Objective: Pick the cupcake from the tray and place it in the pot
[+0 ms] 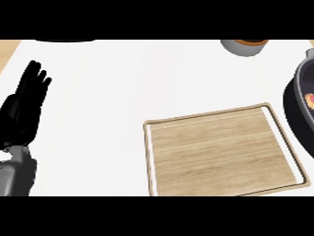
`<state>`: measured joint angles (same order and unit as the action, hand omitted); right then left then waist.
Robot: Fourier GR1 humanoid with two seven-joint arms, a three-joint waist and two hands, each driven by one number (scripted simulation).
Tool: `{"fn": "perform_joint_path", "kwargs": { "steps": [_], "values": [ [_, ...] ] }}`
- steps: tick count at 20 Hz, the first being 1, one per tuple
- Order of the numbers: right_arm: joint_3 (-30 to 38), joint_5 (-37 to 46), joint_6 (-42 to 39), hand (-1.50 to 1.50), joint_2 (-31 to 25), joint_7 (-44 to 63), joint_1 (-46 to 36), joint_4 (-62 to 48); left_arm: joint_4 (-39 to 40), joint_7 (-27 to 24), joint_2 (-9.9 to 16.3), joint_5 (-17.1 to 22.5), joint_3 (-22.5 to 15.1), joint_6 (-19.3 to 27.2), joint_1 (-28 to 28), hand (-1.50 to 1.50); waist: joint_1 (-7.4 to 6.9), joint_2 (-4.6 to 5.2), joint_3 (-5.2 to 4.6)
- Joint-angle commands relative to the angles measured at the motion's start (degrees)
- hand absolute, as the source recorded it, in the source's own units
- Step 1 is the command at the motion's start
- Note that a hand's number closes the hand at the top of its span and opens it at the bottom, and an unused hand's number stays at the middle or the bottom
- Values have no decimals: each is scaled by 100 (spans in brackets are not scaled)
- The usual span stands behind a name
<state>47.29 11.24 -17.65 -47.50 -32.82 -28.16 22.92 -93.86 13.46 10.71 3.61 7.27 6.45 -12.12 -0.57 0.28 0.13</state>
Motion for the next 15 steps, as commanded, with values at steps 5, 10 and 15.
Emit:
{"fn": "perform_joint_path", "kwargs": {
  "steps": [5, 10, 15],
  "values": [
    [86, -153, -827, -150, -631, -1007, 733, -764, 26, 6, 238, 201, 237, -266, 11, 0, -29, 14, 11],
    [-2, -156, -1048, -150, -848, -1134, 896, -933, 137, -190, 172, 161, 218, -275, 34, 0, -17, 12, 11],
    [21, -230, -1242, -150, -1242, -839, 763, -1079, 46, -65, -63, -21, -1, -45, 18, 0, -53, 25, 22]
  ]
}}
